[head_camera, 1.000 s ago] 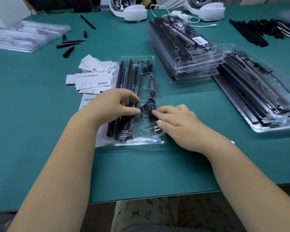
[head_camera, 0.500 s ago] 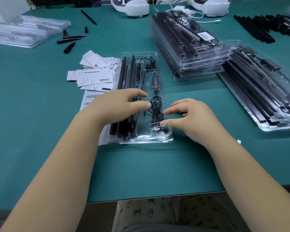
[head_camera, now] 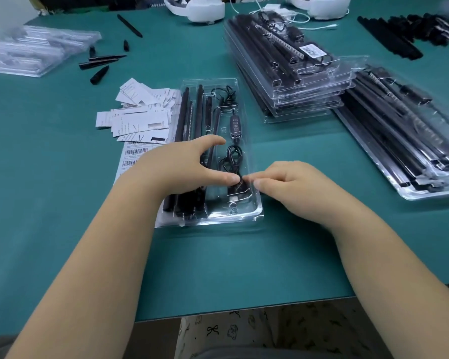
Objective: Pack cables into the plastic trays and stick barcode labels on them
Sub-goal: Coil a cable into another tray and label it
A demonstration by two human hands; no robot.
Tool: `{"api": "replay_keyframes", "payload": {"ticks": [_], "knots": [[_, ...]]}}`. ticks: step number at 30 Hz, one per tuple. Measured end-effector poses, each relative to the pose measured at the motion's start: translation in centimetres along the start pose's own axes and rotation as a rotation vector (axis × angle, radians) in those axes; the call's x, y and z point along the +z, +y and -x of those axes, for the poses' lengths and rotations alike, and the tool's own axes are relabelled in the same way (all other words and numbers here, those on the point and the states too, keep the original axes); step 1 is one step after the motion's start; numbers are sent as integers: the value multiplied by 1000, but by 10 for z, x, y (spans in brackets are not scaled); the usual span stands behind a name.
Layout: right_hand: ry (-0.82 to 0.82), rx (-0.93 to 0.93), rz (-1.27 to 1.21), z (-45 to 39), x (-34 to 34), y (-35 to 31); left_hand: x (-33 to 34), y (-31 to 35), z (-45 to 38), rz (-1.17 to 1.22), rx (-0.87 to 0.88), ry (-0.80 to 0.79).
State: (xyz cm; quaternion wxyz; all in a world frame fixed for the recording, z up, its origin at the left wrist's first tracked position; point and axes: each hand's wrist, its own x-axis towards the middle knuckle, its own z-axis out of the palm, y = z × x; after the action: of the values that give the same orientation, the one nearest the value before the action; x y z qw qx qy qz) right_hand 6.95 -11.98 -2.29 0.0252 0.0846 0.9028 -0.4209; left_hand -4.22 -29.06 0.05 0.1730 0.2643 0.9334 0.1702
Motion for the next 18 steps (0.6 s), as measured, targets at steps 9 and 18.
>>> {"api": "replay_keyframes", "payload": {"ticks": [9, 18], "knots": [[277, -13, 4, 7, 11, 4, -2, 2, -2, 14, -22, -34], [119, -36, 165, 7, 6, 3, -1, 6, -1, -74, -25, -27]]}}
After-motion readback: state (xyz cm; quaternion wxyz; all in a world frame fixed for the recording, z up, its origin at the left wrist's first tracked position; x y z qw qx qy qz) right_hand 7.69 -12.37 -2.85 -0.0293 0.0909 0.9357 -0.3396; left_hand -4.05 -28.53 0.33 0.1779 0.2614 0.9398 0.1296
